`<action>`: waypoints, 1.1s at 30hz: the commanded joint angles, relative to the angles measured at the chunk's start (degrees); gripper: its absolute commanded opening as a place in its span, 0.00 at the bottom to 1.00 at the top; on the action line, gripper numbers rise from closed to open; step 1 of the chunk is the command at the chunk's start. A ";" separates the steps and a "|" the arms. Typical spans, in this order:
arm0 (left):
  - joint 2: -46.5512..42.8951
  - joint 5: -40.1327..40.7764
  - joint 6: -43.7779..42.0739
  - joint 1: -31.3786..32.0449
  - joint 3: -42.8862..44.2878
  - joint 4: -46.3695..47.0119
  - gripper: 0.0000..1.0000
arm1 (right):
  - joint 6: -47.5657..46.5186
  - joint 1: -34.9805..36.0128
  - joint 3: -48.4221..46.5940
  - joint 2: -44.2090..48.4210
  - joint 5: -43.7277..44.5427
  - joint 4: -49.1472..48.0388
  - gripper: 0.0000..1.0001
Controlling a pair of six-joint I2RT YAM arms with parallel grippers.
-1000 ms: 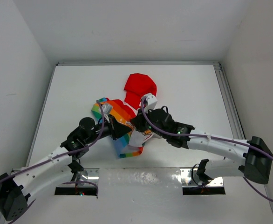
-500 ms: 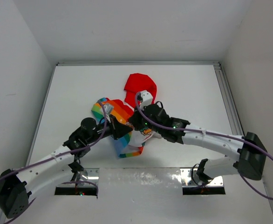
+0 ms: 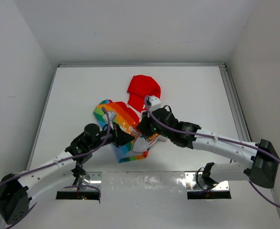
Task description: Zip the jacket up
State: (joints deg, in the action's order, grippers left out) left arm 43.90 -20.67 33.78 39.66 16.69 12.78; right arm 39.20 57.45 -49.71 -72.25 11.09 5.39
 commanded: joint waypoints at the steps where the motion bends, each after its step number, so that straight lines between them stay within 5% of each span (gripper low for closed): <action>1: 0.13 -4.82 1.11 0.86 -1.92 0.67 0.00 | 0.96 -0.94 -0.03 3.43 3.41 -1.79 0.00; 8: 0.39 -6.84 2.96 0.86 -2.98 2.96 0.00 | 1.75 -0.94 0.85 5.45 0.68 -0.47 0.00; 9: 1.27 -7.37 2.96 0.86 -2.63 3.13 0.00 | 1.67 -0.94 0.67 5.63 0.51 -0.29 0.15; 13: 1.89 -9.39 4.45 0.86 -3.85 5.24 0.00 | -0.08 -0.94 -0.91 7.29 -1.51 4.62 0.50; 15: 2.33 -9.74 4.19 0.86 -3.16 4.28 0.00 | -0.61 -0.94 -0.30 10.01 -3.17 6.20 0.55; 19: 2.42 -10.27 4.63 0.86 -3.15 4.71 0.00 | 0.00 -0.94 3.12 14.23 -13.24 5.43 0.50; 21: 3.56 -11.06 4.45 0.86 -2.11 4.37 0.00 | 1.40 -0.85 6.81 16.16 -19.06 2.89 0.25; 22: 3.82 -11.93 4.63 0.86 -1.84 4.54 0.00 | 1.84 -0.76 8.48 16.70 -24.14 -1.30 0.00; 28: 4.88 -14.66 6.56 0.86 -2.10 7.26 0.00 | 2.72 -0.50 17.70 16.88 -26.56 -10.47 0.00; 33: 3.30 -15.10 7.70 0.86 -2.45 7.26 0.00 | 3.16 -0.50 21.76 16.70 -26.65 -15.39 0.29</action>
State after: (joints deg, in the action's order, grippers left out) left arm 48.40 -33.58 40.42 39.86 13.06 16.80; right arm 41.85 56.80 -28.77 -55.68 -13.65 -1.96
